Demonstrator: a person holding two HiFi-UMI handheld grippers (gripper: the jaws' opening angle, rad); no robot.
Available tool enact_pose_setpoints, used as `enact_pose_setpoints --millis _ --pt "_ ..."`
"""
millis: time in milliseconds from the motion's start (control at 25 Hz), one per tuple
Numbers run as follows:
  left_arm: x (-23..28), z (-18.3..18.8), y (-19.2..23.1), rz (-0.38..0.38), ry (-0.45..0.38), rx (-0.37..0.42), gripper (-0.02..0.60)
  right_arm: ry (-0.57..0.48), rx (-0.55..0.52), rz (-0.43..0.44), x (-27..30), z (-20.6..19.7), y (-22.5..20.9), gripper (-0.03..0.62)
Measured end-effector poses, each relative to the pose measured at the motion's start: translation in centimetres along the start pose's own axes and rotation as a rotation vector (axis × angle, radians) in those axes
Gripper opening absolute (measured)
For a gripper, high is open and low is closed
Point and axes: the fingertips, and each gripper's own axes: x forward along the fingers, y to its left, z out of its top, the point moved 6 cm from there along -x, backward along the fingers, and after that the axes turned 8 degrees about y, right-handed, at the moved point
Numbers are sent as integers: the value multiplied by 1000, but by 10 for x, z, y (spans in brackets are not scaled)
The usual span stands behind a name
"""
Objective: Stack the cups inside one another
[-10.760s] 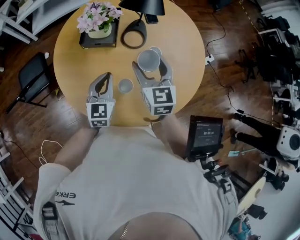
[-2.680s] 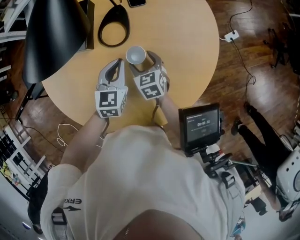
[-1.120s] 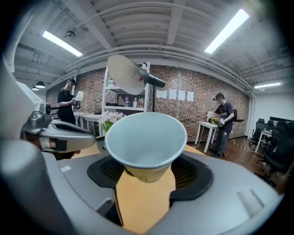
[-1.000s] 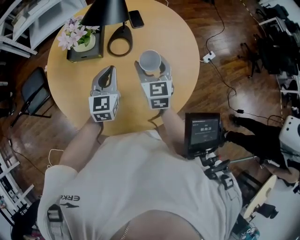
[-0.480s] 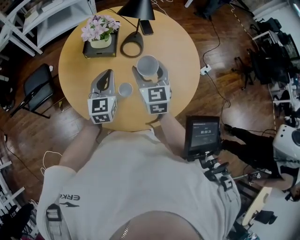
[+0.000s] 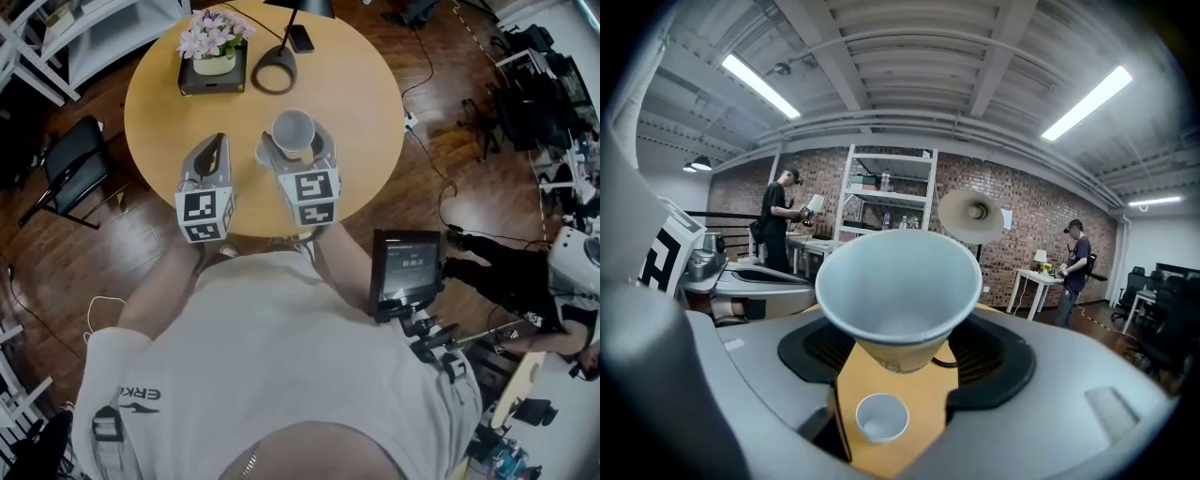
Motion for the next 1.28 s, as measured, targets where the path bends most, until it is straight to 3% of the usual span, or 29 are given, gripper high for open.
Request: enact_pose_setpoints --millis 320,800,1280 --pt "-5 -16 -5 -46 40 5 2 52 19 -4 -6 -18 13 324" --pt "10 -24 -13 -31 108 17 2 139 58 59 15 -50 4 324" --pt "25 -57 -9 -1 235 -12 2 248 106 126 56 -96 8 325"
